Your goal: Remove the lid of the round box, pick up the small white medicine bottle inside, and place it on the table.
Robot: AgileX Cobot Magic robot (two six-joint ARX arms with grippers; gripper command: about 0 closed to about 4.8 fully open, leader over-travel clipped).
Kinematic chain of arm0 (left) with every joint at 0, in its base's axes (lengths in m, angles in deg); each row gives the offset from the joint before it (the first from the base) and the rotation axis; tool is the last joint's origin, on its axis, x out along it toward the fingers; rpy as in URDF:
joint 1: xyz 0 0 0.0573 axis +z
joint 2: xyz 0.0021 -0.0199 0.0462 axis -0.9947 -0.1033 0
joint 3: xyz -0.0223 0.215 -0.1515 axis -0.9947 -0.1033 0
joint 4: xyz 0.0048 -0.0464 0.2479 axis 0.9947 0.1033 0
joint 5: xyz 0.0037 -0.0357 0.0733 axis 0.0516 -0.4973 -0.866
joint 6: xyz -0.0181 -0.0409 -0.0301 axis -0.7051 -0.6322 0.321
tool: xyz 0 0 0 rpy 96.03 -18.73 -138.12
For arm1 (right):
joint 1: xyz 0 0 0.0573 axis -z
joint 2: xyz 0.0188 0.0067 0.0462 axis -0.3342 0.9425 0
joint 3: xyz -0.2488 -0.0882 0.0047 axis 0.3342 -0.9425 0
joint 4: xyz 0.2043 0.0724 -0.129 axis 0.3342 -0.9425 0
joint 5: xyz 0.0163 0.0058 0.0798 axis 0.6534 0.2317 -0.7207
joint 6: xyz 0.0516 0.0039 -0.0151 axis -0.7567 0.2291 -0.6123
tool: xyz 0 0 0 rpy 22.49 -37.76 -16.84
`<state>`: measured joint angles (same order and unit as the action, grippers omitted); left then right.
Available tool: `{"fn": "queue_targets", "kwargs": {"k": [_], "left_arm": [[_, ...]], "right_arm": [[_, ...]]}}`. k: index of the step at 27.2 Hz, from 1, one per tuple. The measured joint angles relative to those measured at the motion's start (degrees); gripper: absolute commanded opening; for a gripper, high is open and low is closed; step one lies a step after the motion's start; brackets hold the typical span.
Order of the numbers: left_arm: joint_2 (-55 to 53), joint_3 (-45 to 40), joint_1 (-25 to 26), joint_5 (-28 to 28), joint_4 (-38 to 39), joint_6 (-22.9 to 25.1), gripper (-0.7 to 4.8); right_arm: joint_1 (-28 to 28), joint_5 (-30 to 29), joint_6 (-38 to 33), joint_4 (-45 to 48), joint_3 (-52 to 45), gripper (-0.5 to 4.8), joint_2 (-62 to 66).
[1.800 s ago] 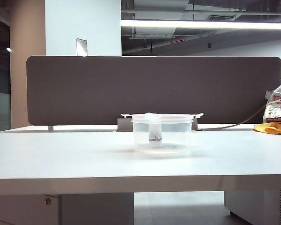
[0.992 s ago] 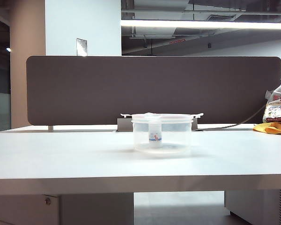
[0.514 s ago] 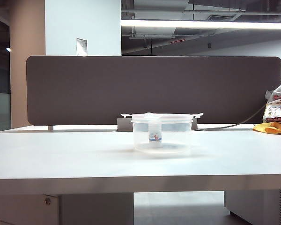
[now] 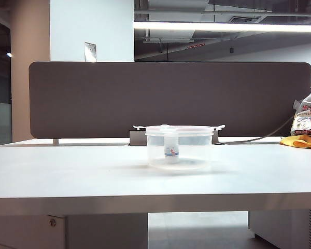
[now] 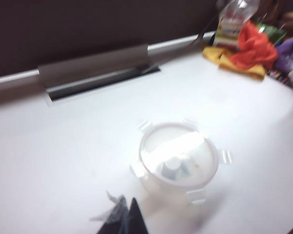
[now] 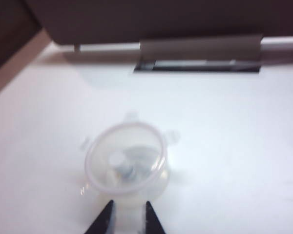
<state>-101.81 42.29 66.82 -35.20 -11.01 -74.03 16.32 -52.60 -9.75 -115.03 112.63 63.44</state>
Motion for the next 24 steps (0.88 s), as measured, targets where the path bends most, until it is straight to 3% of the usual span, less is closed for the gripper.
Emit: {"fn": "queue_targets", "kwargs": {"k": [2,4,6,9,13,21,24], "left_arm": [[-3.19,0.52,-0.48,-0.11,-0.37,-0.11,-0.05],[-7.37,1.66,-0.46,0.61,-0.42,-1.18,-0.04],[-11.82,2.54,-0.26,2.91,-0.87,-2.91,0.20],[-17.40,3.10,-0.31,5.11,-0.24,-4.48,1.60],[-24.74,5.66,-0.46,6.78,-0.37,-4.59,2.60],[-36.28,12.96,-0.33,7.93,-0.09,-5.79,2.83],[-38.97,15.65,-0.26,9.92,-0.39,-7.26,2.82]], "right_arm": [[-1.03,-0.02,0.81,-0.96,0.02,1.95,2.60],[-1.49,-0.02,1.01,-1.40,0.02,3.30,5.31],[-1.99,0.11,0.98,-1.64,-0.02,3.87,8.55],[-3.54,0.37,0.79,-1.66,0.00,3.88,13.73],[-4.04,-0.63,-1.62,0.33,-0.02,3.87,21.14],[-3.87,-9.46,-13.66,12.61,-0.02,3.83,32.85],[-4.13,-10.67,-17.09,16.35,-0.02,3.11,35.47]]}}
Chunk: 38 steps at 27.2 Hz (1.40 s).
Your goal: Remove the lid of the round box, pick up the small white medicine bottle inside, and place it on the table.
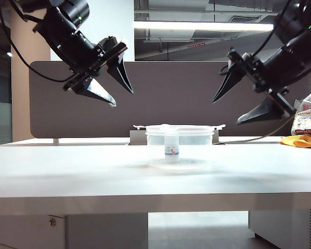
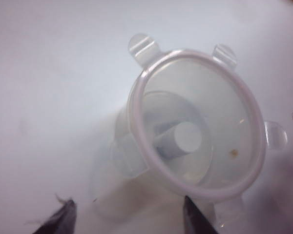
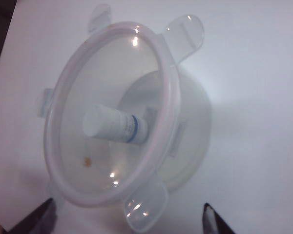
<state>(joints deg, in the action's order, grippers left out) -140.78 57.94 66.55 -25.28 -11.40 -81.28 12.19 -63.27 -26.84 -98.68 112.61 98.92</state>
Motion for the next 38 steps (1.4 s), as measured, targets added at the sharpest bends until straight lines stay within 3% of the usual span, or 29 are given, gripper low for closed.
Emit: {"fn": "queue_targets", "kwargs": {"k": [3,15,27,34,38], "left_arm": [[-2.62,2.51,0.04,1.79,-0.04,-0.85,2.78],[-7.58,3.56,0.22,2.12,-0.96,-2.99,2.77],[-10.97,3.58,0.20,8.41,-6.47,-10.05,1.85],[-11.02,3.58,0.22,8.48,-6.86,-10.95,1.81],[-11.52,3.58,0.22,8.52,-6.88,-11.15,1.78]], "right_arm": [[-0.09,-0.55,-1.57,1.38,-0.02,2.54,1.31],[-0.09,-0.66,-2.12,2.51,-0.02,2.52,1.97],[-0.48,-0.70,-3.45,2.38,-0.02,2.51,2.10],[-0.46,-1.51,-4.09,1.81,-0.04,2.51,3.34],[-0.46,-3.10,-5.25,1.81,-0.09,1.96,4.46]]}}
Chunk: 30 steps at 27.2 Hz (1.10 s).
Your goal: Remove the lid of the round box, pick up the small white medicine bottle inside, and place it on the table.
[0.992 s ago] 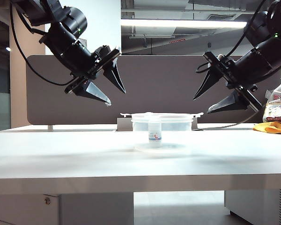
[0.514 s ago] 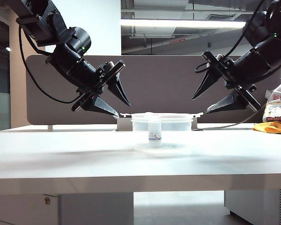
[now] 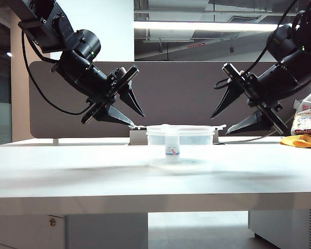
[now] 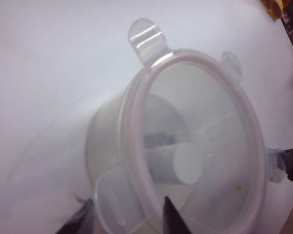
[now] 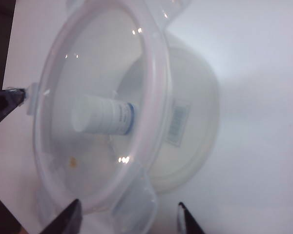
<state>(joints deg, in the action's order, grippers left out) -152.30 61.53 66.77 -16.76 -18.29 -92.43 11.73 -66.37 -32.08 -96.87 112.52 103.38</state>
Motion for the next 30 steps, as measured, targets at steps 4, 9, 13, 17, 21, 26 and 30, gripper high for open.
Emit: {"fn": "queue_targets", "kwargs": {"k": [4,9,13,17,21,26,30], "left_arm": [[-0.79,0.02,-0.02,0.20,-0.07,-0.13,1.66],[-1.55,0.00,0.00,1.03,0.02,-0.17,1.09],[-1.73,0.02,0.00,1.03,-0.07,-0.13,0.48],[-1.62,0.37,0.35,1.09,-1.20,-0.22,0.48],[-1.84,0.33,0.33,1.03,-1.20,-0.24,0.47],[-1.84,0.48,0.44,2.45,-1.16,-0.22,0.47],[-1.86,2.84,0.46,2.54,0.59,-0.15,0.46]], "right_arm": [[0.00,-1.16,-0.13,-0.02,-0.07,1.77,0.79],[0.00,-1.53,-0.22,0.02,-0.07,0.89,0.74],[0.00,-1.57,-0.22,-0.02,-0.07,0.39,0.74],[0.15,-1.92,-0.39,0.55,-0.02,0.39,0.52],[0.15,-1.88,-0.33,0.74,-0.02,0.16,0.59],[0.17,-2.12,-0.48,1.09,0.07,0.16,0.52],[0.42,-5.09,-0.52,2.71,0.07,-0.05,0.61]]}}
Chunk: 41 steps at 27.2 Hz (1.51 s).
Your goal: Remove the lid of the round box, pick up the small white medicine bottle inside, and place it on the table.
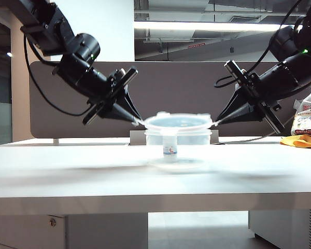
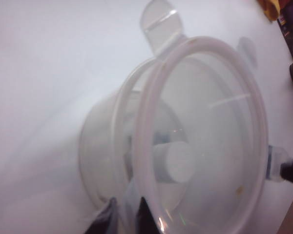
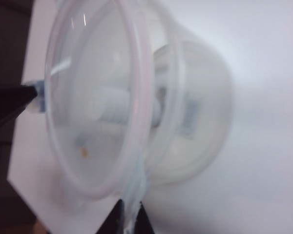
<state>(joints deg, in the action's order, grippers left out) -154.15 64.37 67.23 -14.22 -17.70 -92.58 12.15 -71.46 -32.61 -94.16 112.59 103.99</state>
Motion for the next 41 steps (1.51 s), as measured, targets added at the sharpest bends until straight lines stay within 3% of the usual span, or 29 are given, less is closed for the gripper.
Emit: {"fn": "queue_targets", "kwargs": {"k": [3,12,22,28,32,34,38,41], "left_arm": [[0.20,3.13,0.22,0.15,1.46,0.09,0.14],[1.70,6.51,1.40,-0.68,2.25,1.46,0.11],[1.79,6.45,5.44,-5.68,12.85,9.60,0.11],[1.79,6.45,11.82,-3.21,18.93,10.62,0.11],[1.88,6.43,14.82,-5.88,21.27,10.36,0.12],[1.88,6.45,16.70,-7.43,20.65,10.40,0.12],[1.88,6.45,17.90,-9.29,20.55,10.69,0.13],[1.88,6.45,17.57,-9.86,20.55,12.35,0.19]], "right_arm": [[-0.42,-2.93,-0.90,1.81,-0.02,-0.05,0.00],[-4.33,-4.11,-1.36,2.38,2.21,-0.05,0.02],[-13.57,-4.44,-1.11,3.61,4.76,-0.05,-0.15],[-21.09,4.02,-1.07,7.41,4.98,-0.05,0.13],[-25.09,8.68,-0.98,7.72,4.98,-0.04,1.11],[-26.86,8.87,-1.05,7.56,4.98,0.25,2.05],[-28.20,8.66,-0.85,7.08,4.96,1.51,4.00],[-28.13,9.07,-0.94,6.75,4.96,1.74,4.90]]}}
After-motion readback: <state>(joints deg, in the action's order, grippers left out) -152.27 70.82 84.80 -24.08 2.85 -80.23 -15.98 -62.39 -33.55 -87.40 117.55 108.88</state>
